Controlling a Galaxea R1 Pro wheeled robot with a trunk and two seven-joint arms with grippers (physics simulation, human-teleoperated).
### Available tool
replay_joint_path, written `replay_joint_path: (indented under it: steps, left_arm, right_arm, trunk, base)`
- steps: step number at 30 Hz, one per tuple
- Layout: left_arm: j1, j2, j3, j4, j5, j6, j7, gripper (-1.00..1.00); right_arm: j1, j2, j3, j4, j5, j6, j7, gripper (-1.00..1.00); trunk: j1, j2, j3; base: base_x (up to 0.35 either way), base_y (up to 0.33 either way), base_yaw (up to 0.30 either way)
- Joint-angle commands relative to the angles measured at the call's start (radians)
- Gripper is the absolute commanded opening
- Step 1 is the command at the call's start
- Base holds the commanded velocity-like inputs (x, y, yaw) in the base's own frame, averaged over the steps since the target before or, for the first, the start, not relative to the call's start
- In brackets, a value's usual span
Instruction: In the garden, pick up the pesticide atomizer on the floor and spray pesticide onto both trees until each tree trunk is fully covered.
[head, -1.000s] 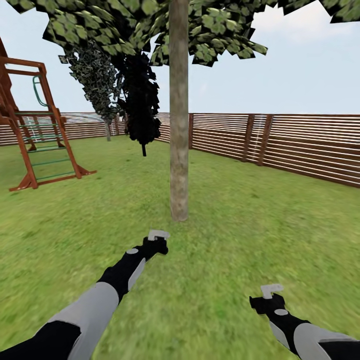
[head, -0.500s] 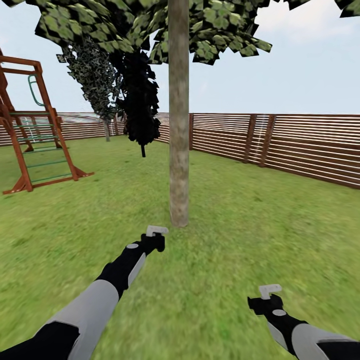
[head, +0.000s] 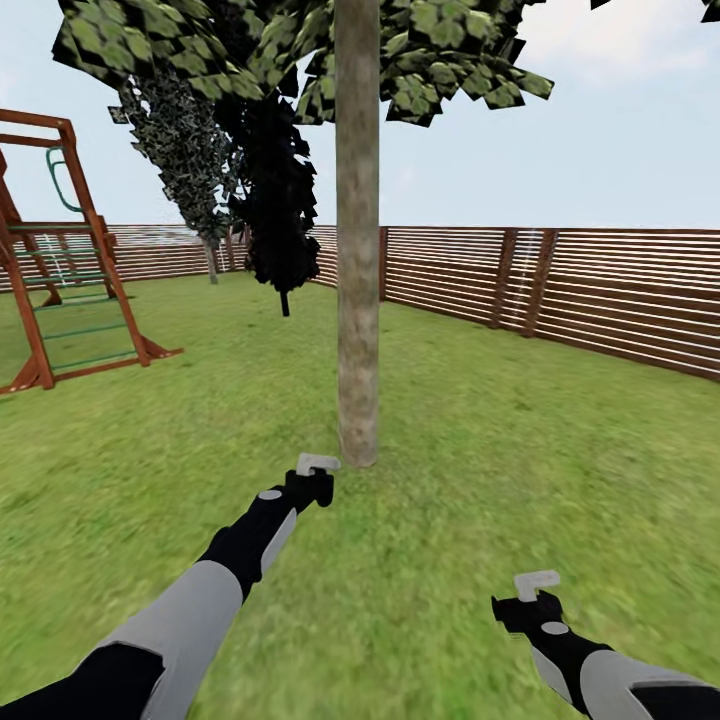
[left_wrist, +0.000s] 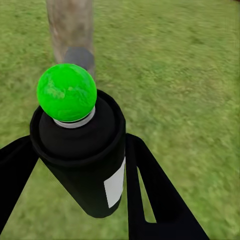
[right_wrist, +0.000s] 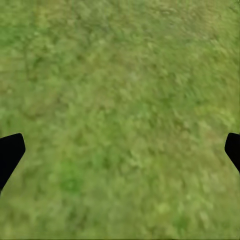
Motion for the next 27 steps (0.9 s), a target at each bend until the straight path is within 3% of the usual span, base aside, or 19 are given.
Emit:
replay_joint_path:
  steps: [1,3,6,11,27]
  left_arm:
    - [0.000,0.000,-0.002,0.016,-0.002,-0.016,0.003,-1.00]
    - [0.000,0.000,-0.004,0.055,-0.002,-0.100,0.004,-1.00]
    - [0.000,-0.002,-0.015,0.084,-0.002,-0.161,0.002,-1.00]
    - [0.000,-0.019,-0.048,0.091,-0.001,-0.174,0.000,-1.00]
    - [0.000,-0.026,-0.050,0.093,0.000,-0.175,-0.002,-1.00]
  right_arm:
    - [0.000,0.000,0.000,0.000,0.000,0.000,0.000,1.00]
    - [0.000,0.000,0.000,0.000,0.000,0.000,0.000,1.00]
    - [0.000,0.000,0.000,0.000,0.000,0.000,0.000,1.00]
    - [0.000,0.000,0.000,0.000,0.000,0.000,0.000,1.00]
    - [0.005,0.002,0.000,0.000,0.001,0.000,0.002,1.00]
  trunk:
    - [0.000,0.000,0.000]
    - [0.000,0.000,0.000]
    - [0.000,0.000,0.000]
    - [0.000,0.000,0.000]
    - [0.000,0.000,0.000]
  base:
    - [0.350,0.000,0.000]
    - [0.350,0.000,0.000]
    - [0.350,0.000,0.000]
    - [0.350,0.000,0.000]
    - [0.350,0.000,0.000]
